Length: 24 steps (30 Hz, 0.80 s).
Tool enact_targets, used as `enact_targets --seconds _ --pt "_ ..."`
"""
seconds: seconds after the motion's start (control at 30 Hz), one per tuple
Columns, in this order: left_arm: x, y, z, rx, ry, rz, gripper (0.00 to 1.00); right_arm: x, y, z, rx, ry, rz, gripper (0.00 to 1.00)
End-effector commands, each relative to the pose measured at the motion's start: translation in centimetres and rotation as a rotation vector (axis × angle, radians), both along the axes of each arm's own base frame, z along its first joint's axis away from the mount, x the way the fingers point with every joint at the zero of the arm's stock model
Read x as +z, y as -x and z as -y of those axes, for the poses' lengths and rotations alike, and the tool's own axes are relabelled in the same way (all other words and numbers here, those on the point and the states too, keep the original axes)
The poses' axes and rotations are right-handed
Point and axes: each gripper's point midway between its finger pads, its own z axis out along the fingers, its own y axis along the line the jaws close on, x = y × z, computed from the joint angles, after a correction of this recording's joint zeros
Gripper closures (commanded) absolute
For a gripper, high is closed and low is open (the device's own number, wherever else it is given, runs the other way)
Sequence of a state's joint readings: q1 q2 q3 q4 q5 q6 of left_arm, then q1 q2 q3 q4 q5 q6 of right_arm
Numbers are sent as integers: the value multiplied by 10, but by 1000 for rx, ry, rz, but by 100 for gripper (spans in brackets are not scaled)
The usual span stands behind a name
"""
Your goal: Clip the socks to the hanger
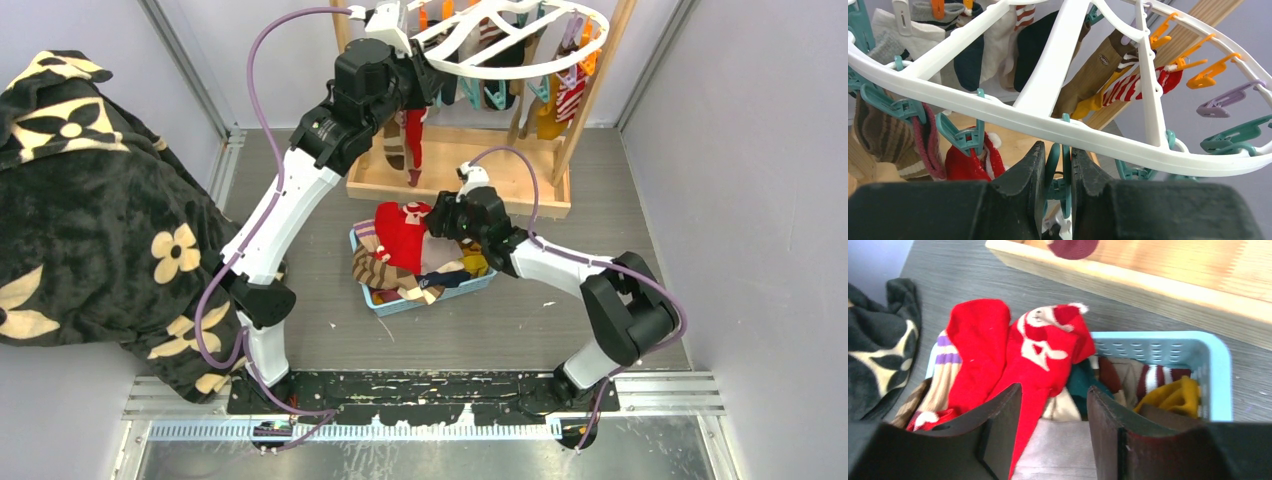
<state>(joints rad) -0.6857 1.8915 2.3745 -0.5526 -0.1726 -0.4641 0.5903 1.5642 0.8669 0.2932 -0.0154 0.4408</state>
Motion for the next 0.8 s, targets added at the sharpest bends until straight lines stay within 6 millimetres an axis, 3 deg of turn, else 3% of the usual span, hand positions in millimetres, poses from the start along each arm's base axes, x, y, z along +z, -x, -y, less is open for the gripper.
enact_targets --seconds 0.0,0.07,0.17,0.3,0.37,0.6,0.77 --pt "42 15 -19 16 61 84 90 56 22 -22 121 -86 155 40" --pt "42 15 -19 17 61 84 90 66 36 -17 143 -66 171 37" --pt "44 16 -20 17 59 90 90 87 73 -11 208 -43 214 35" --pt "45 17 -21 14 58 95 90 77 124 -17 329 27 192 33" --pt "43 18 -21 15 56 92 90 68 138 -22 375 43 161 34" --pt "41 18 -22 18 51 90 90 41 150 -56 498 40 90 37" --pt "40 18 -22 18 46 87 90 35 150 -83 553 69 117 39"
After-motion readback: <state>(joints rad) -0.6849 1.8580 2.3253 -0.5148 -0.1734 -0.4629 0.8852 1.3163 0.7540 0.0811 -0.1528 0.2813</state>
